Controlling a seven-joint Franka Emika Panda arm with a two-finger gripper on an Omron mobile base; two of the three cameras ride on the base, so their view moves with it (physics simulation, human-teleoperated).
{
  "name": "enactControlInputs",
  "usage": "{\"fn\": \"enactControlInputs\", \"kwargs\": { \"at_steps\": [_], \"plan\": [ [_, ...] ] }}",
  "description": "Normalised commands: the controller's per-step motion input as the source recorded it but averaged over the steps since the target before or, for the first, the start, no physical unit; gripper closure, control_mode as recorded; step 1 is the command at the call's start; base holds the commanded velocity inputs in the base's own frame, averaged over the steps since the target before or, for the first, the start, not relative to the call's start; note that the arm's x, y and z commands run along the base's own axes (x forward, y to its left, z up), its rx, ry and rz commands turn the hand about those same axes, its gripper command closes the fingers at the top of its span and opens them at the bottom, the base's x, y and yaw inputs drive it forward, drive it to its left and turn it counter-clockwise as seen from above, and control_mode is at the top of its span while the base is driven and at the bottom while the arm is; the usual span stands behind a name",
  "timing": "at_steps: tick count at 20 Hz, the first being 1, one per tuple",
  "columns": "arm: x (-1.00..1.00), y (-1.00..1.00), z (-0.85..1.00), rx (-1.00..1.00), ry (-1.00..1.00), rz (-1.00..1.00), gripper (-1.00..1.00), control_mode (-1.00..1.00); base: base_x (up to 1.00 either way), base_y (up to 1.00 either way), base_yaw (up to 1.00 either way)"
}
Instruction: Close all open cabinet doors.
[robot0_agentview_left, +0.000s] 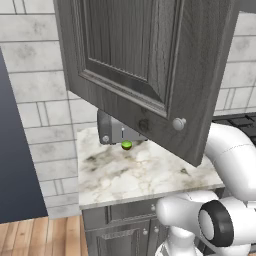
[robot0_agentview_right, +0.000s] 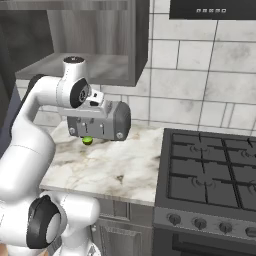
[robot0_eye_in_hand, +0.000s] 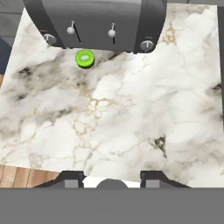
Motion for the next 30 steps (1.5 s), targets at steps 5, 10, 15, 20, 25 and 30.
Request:
{"fn": "enactControlInputs", "kwargs": {
  "at_steps": [5, 10, 15, 20, 25, 30],
  "plan": [
    [0.0, -0.25, -0.01, 0.0, 0.0, 0.0, -1.0, -1.0, 0.0, 0.0, 0.0],
    [-0.12, -0.63, -0.07, 0.0, -0.01, 0.0, -1.0, -1.0, 0.0, 0.0, 0.0],
    [-0.26, -0.61, -0.06, 0.0, -0.01, 0.0, -1.0, -1.0, 0.0, 0.0, 0.0],
    [-0.12, -0.22, -0.03, 0.0, 0.01, 0.0, -1.0, -1.0, 0.0, 0.0, 0.0],
    [-0.44, -0.13, -0.2, 0.0, -0.02, 0.0, -1.0, -1.0, 0.0, 0.0, 0.0],
    [-0.9, 0.0, -0.08, 0.0, -0.15, 0.0, -1.0, -1.0, 0.0, 0.0, 0.0]
  ]
}}
